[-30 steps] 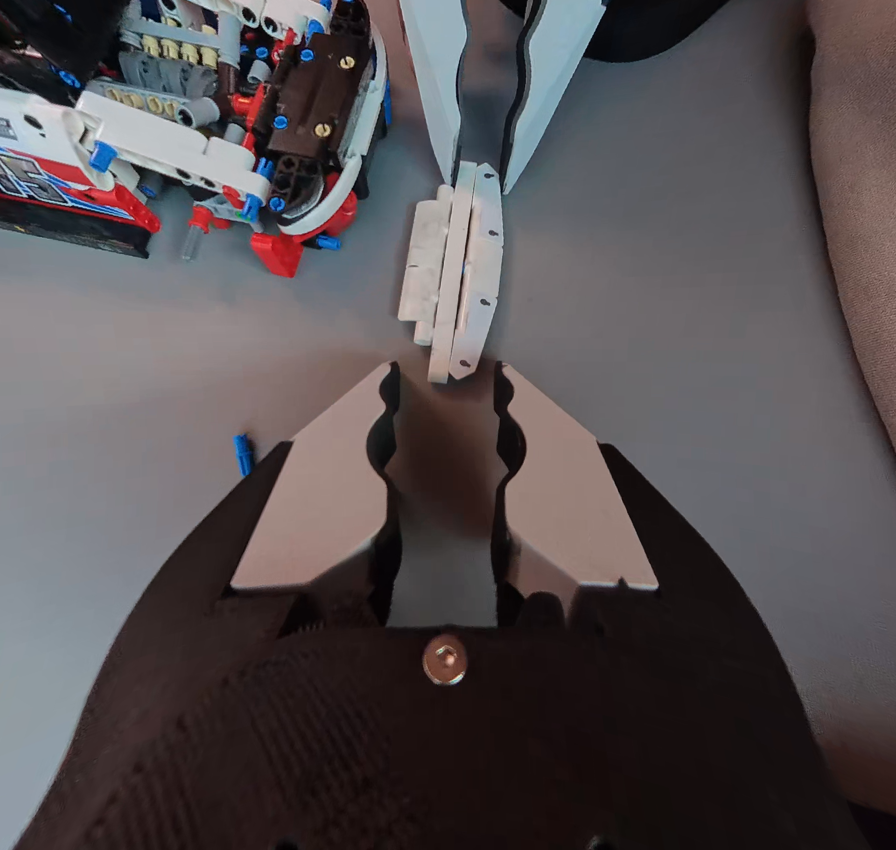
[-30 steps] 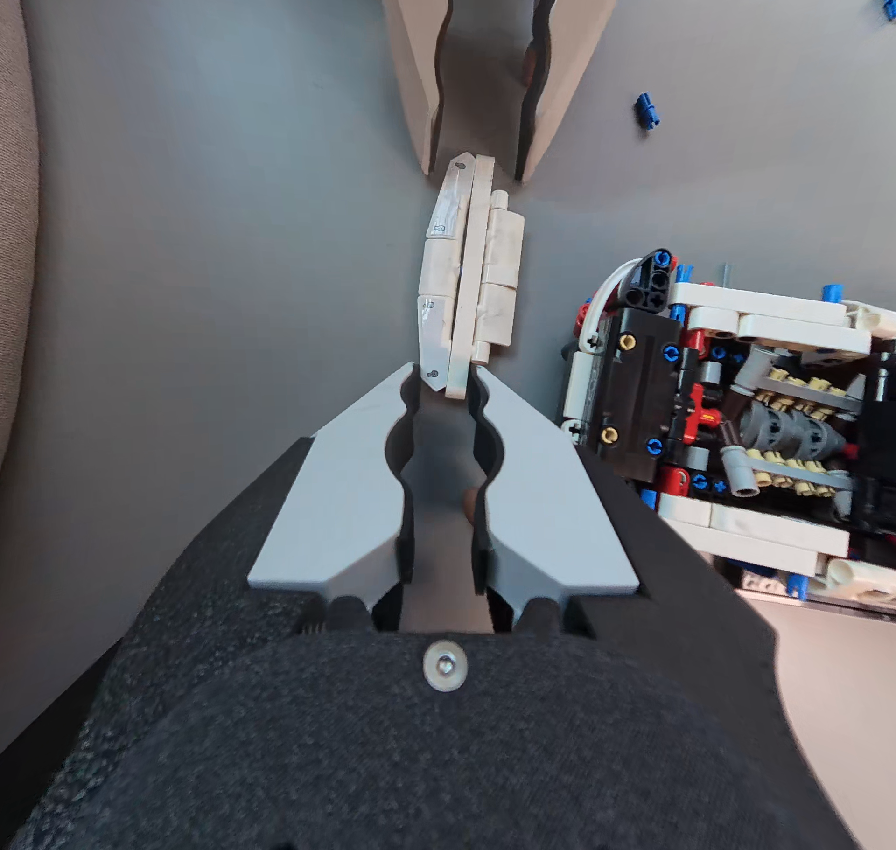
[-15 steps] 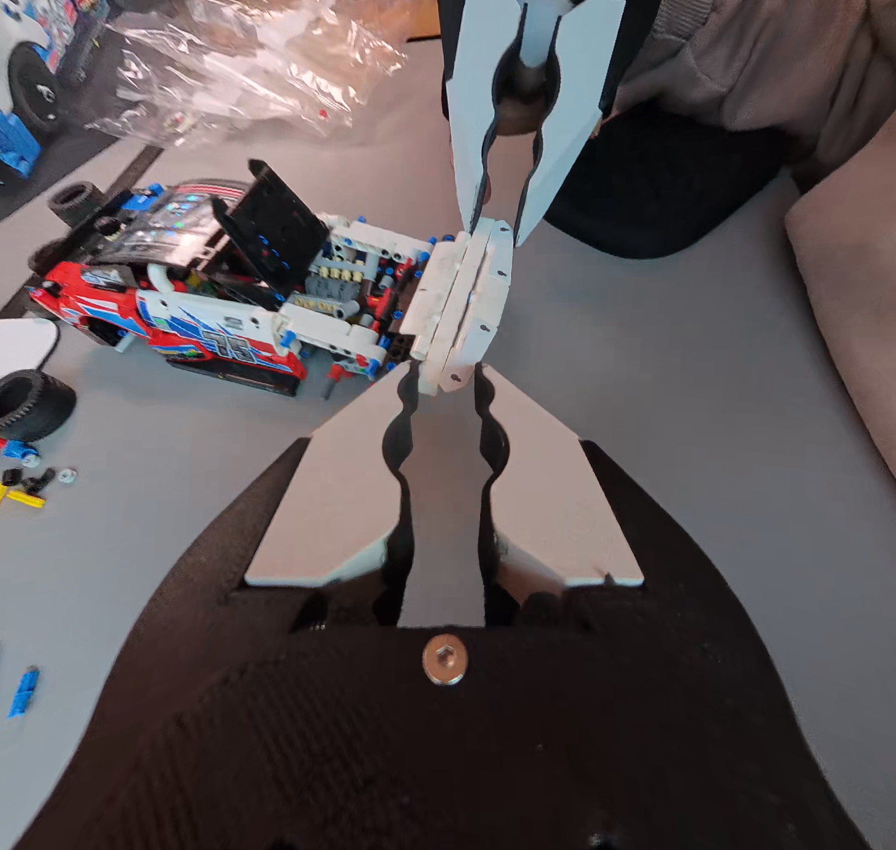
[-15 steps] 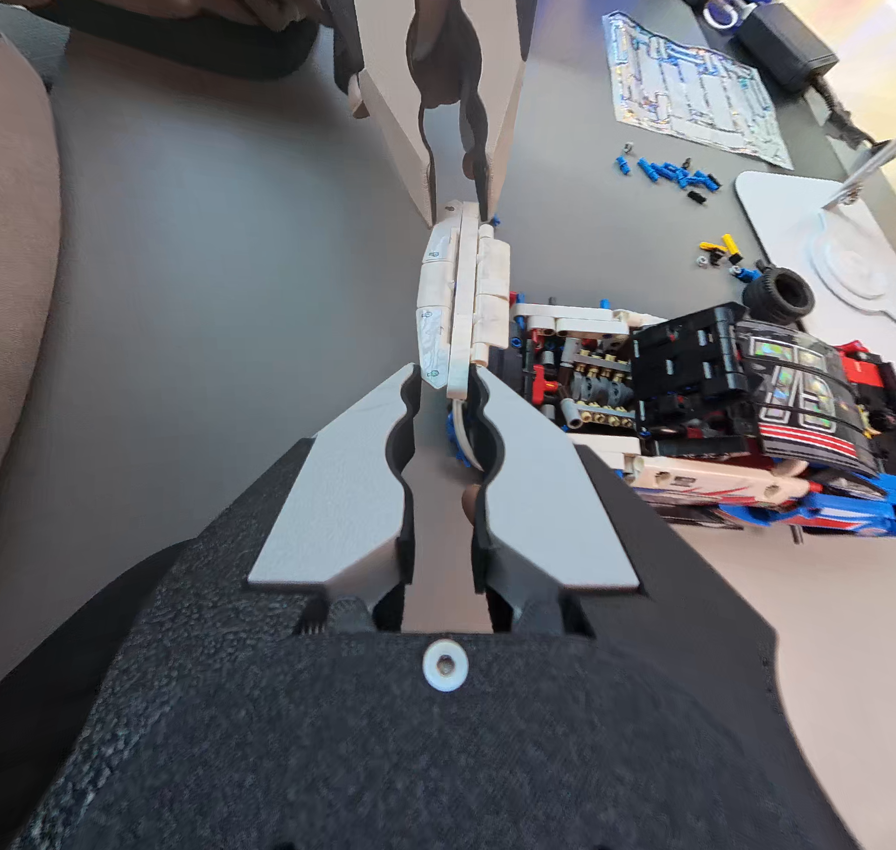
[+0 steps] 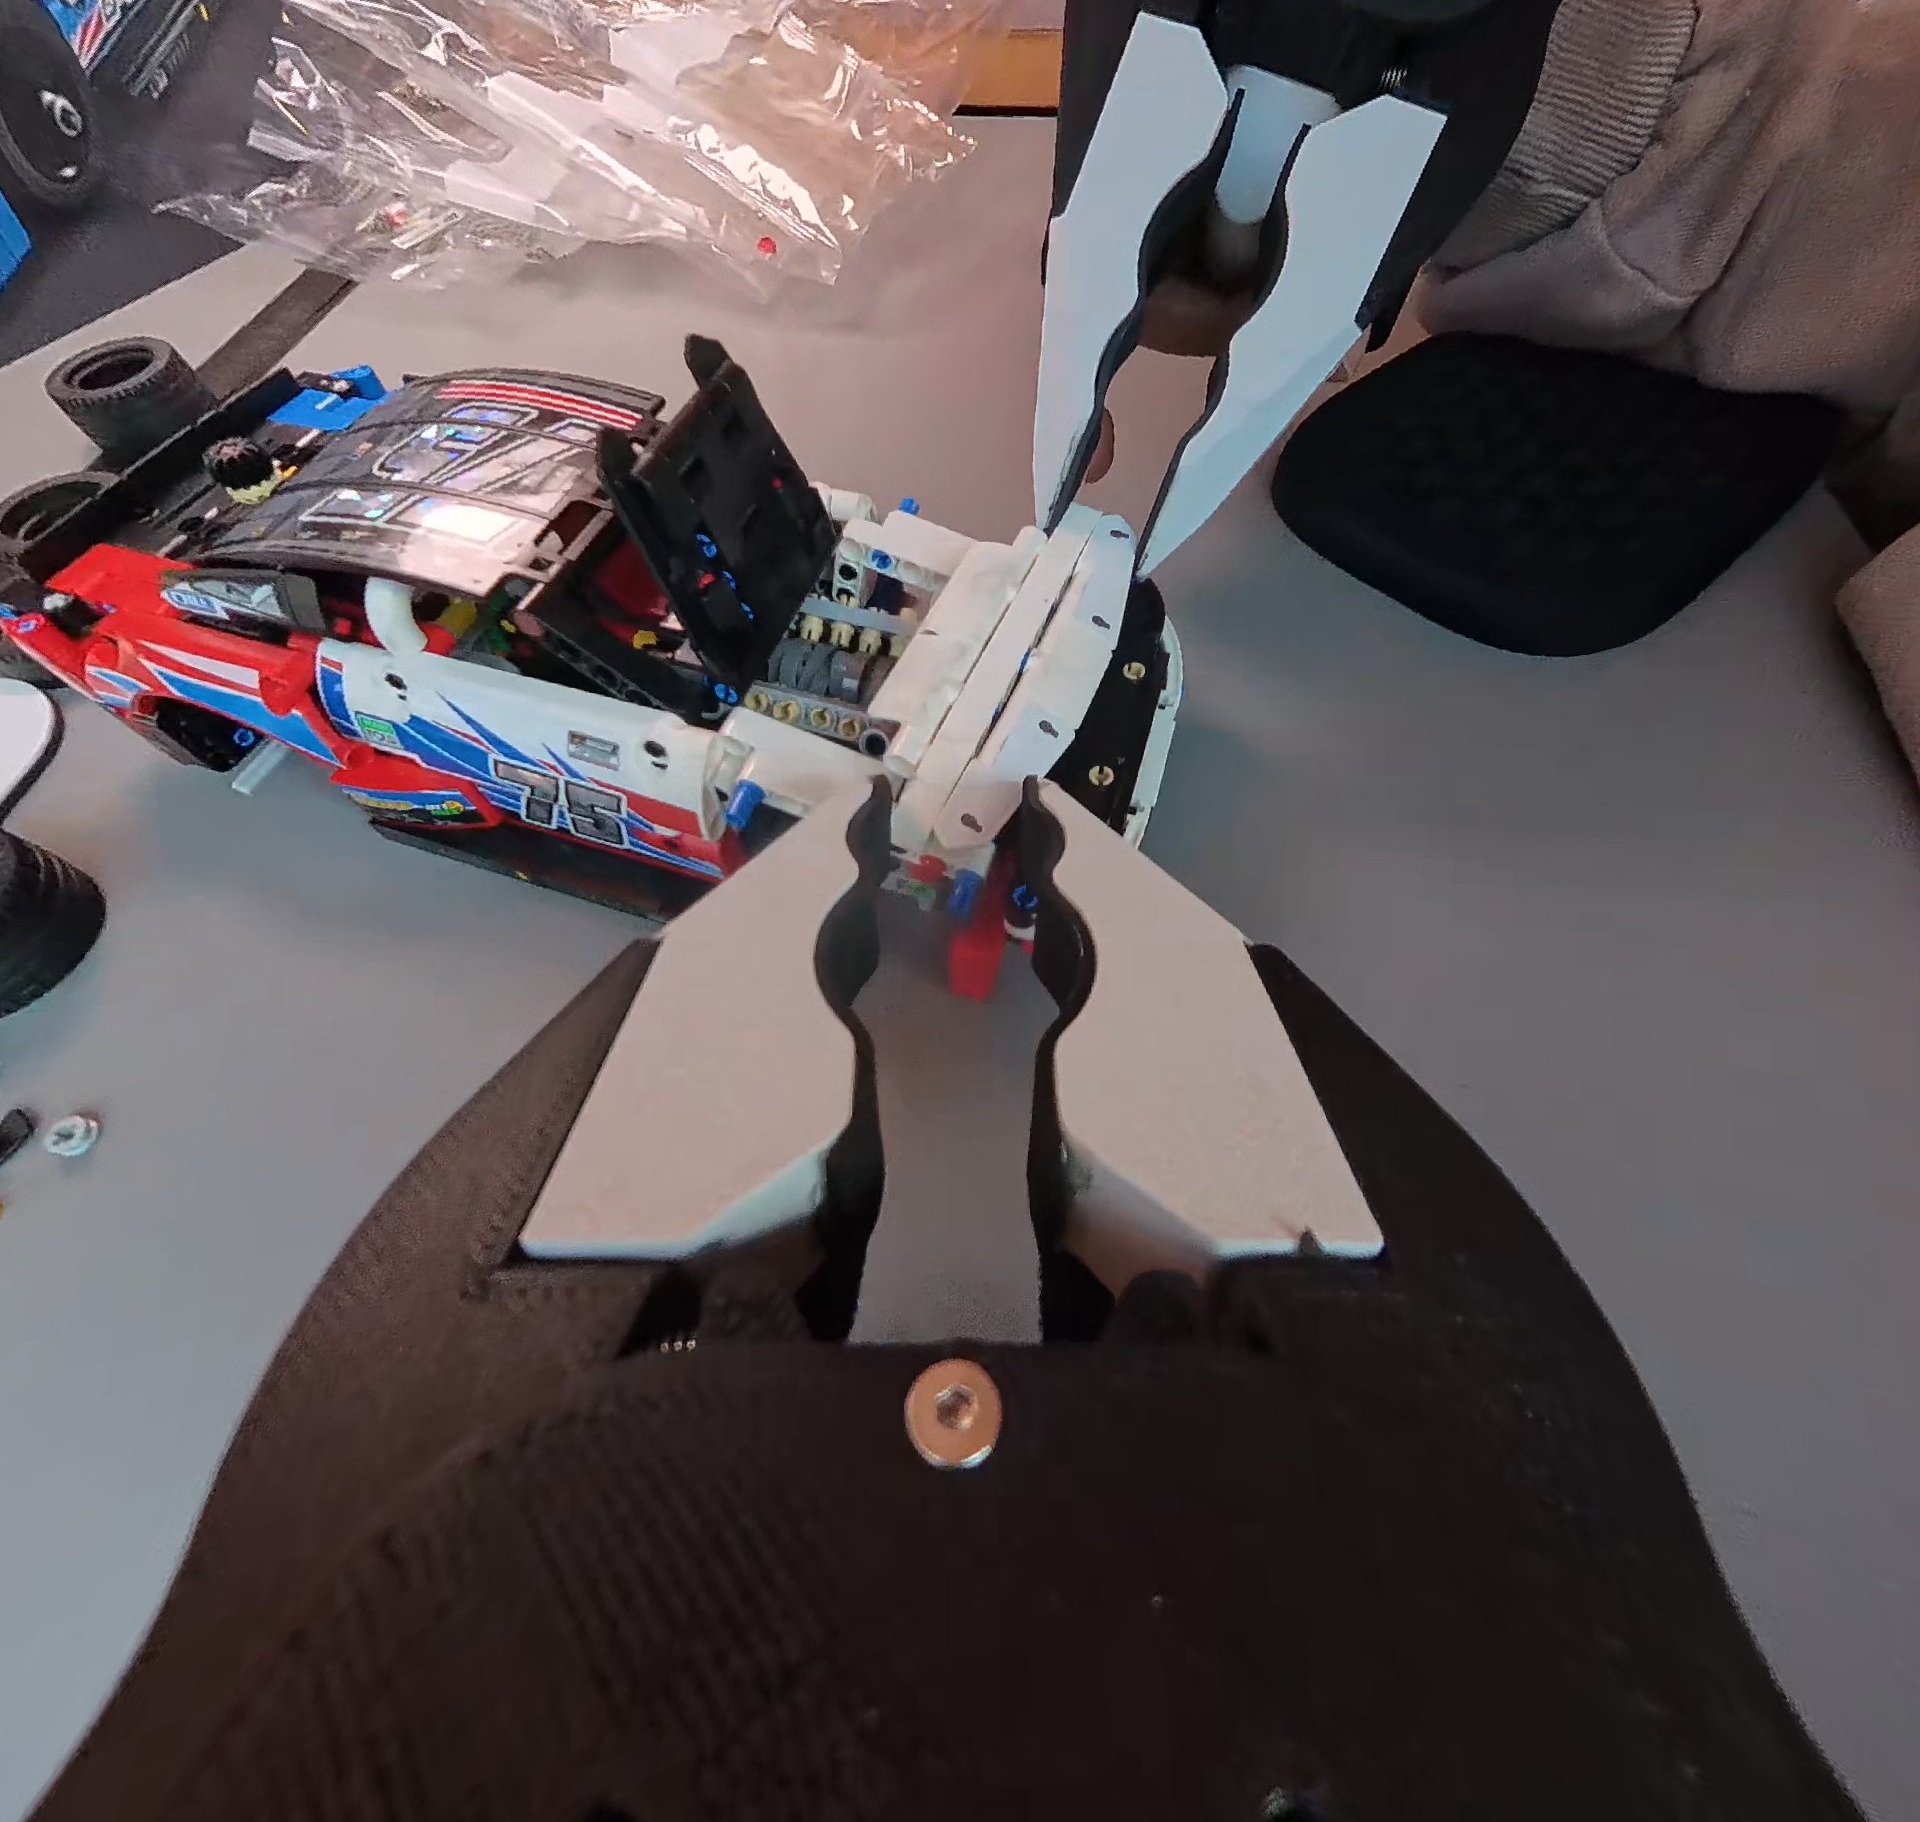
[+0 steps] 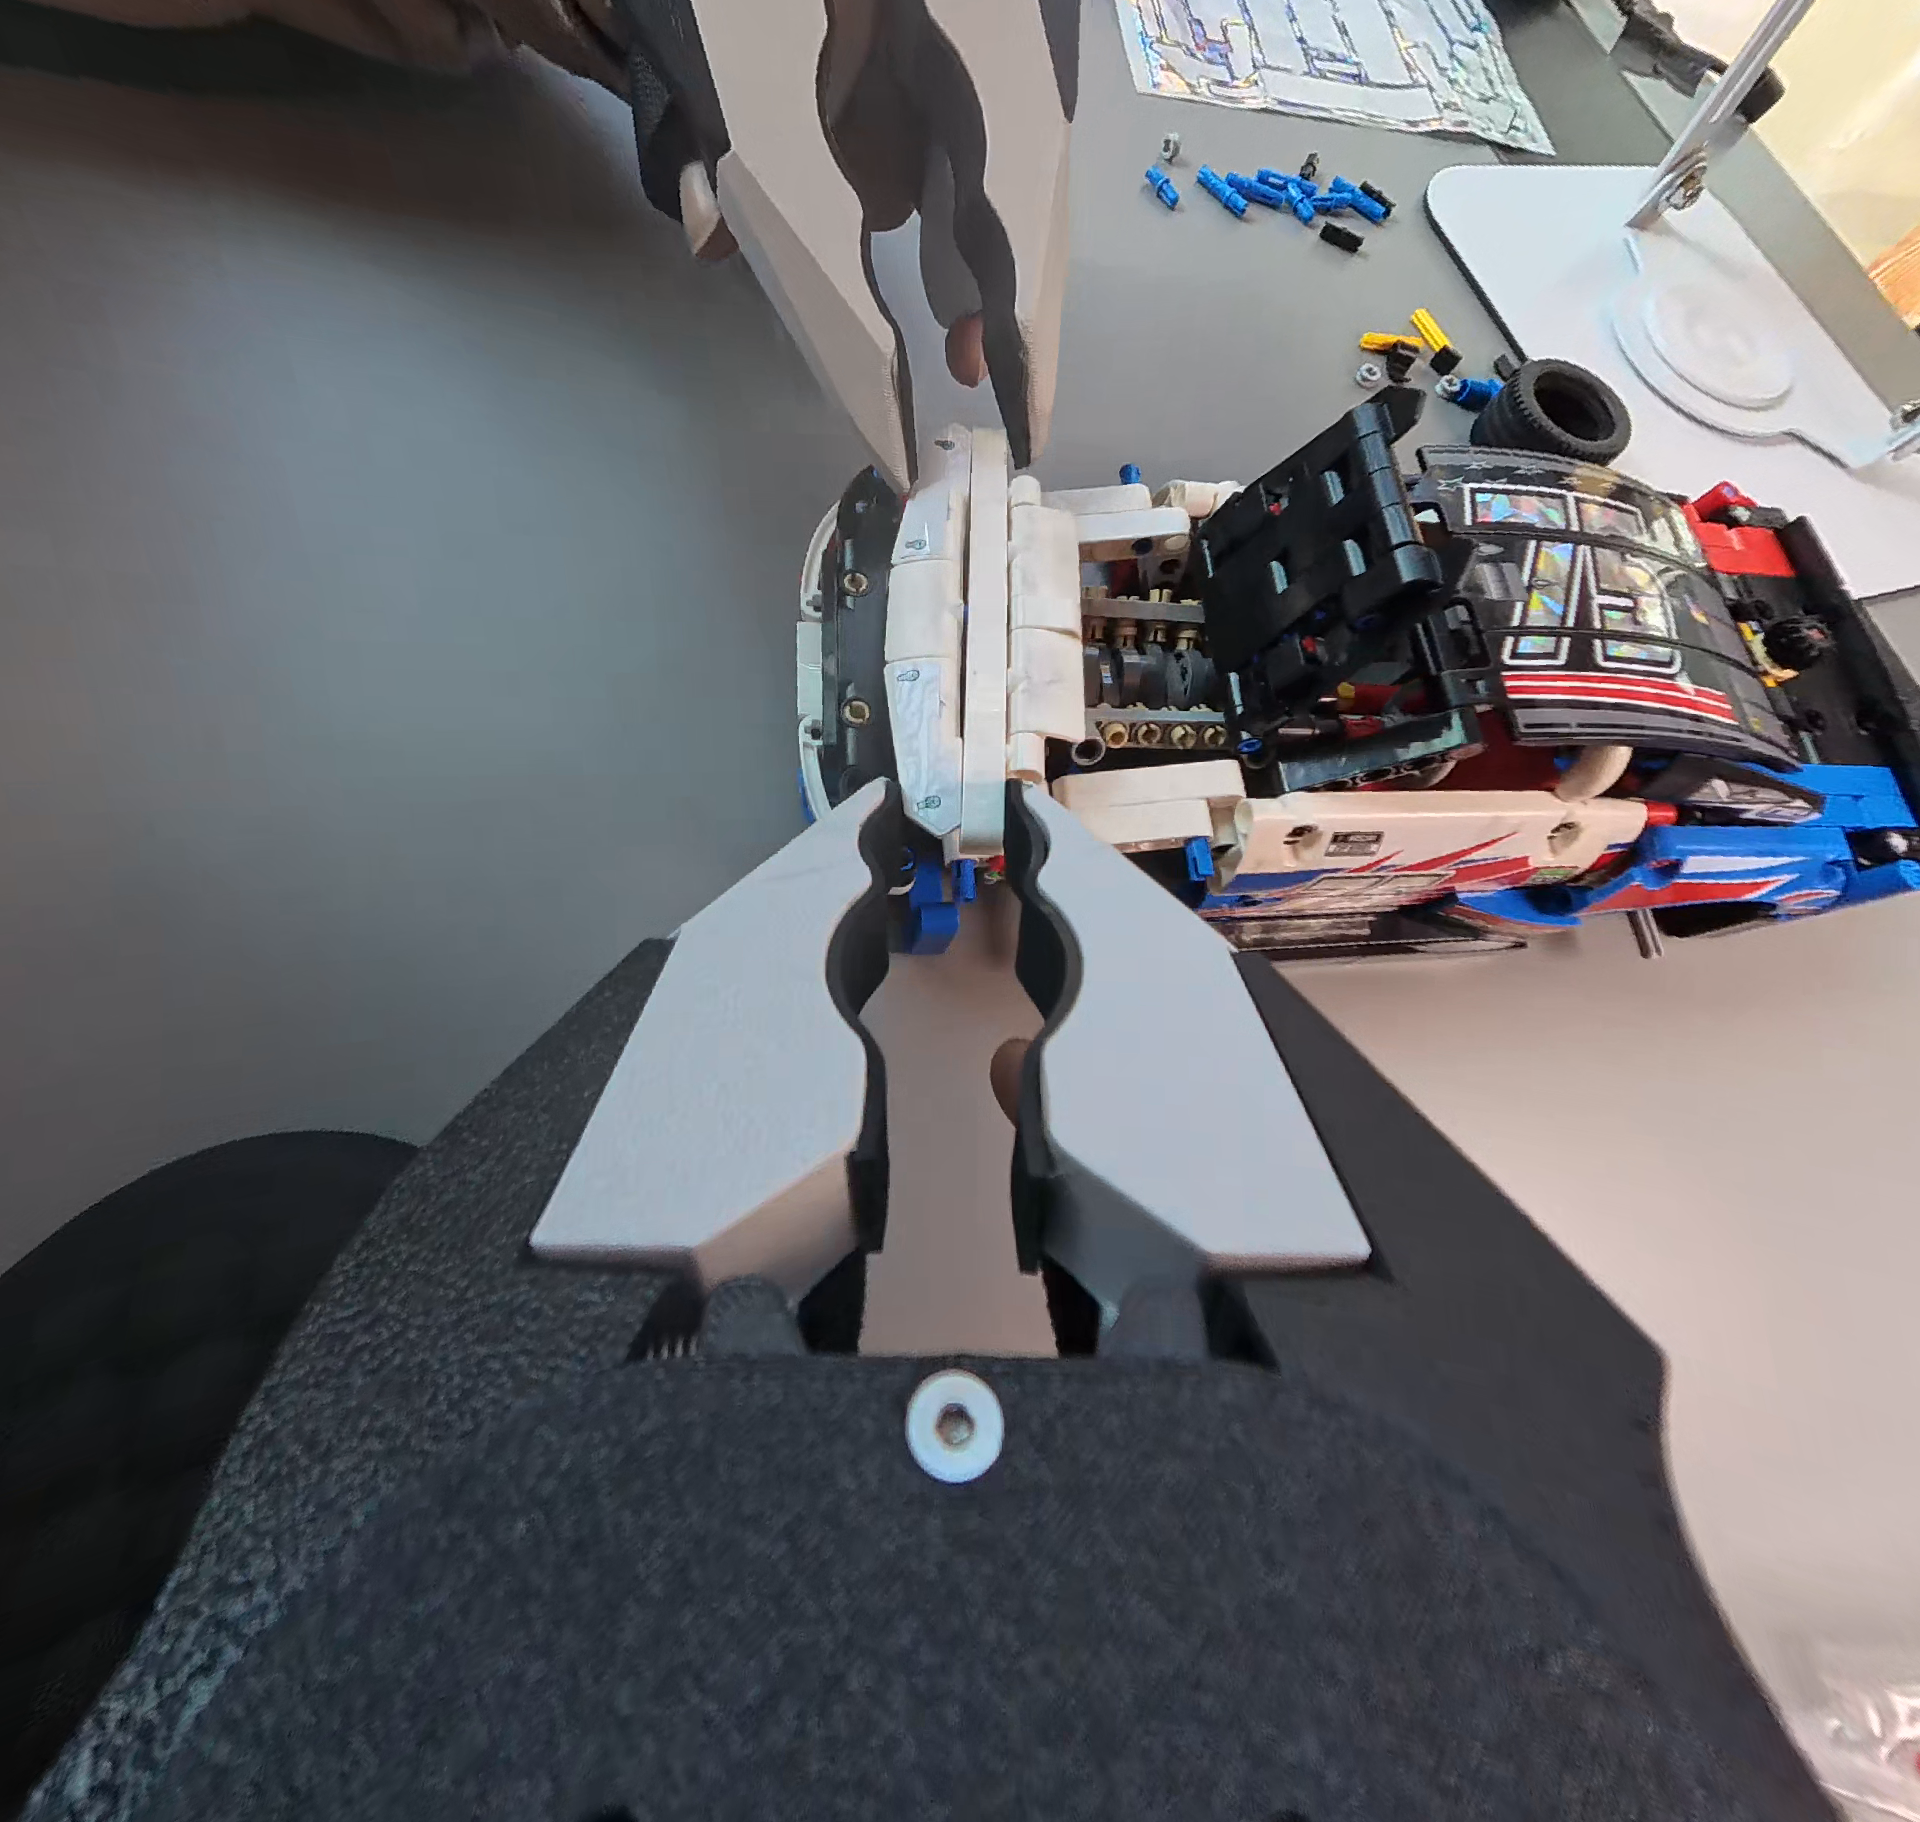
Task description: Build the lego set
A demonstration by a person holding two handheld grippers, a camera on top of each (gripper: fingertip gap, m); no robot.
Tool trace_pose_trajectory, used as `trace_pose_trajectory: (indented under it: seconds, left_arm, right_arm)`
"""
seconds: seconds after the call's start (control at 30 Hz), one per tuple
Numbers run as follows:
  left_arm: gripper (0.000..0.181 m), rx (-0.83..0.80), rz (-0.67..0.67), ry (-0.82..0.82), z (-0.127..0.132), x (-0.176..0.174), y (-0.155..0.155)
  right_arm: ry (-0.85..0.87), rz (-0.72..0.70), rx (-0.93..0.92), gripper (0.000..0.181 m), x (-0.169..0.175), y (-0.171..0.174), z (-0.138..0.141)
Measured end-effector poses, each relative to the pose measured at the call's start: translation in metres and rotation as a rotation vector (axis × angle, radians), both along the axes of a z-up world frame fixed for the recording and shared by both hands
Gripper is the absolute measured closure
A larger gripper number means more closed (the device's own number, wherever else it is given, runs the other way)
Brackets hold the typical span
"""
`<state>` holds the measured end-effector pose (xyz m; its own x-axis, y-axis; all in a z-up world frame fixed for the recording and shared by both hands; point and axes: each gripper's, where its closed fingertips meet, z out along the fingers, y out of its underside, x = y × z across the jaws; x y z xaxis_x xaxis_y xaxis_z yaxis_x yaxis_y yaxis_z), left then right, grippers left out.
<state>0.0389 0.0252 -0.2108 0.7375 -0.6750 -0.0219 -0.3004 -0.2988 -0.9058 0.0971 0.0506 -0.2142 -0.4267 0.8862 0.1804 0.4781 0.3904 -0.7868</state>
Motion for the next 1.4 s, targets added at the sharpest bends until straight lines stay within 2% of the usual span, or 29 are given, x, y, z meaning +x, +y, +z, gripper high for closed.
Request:
trace_pose_trajectory:
  seconds: [0.4, 0.93, 1.4]
  left_arm:
    - [0.157, 0.017, 0.054, 0.017, -0.007, -0.001, 0.007]
    - [0.159, -0.064, 0.032, -0.093, -0.006, -0.007, -0.002]
    - [0.161, -0.082, 0.013, -0.100, -0.007, -0.004, -0.008]
  right_arm:
    - [0.001, -0.038, -0.013, 0.163, -0.003, 0.009, -0.005]
    - [-0.005, -0.017, -0.100, 0.164, -0.001, 0.002, -0.006]
    - [-0.016, 0.007, -0.130, 0.164, 0.001, -0.003, -0.006]
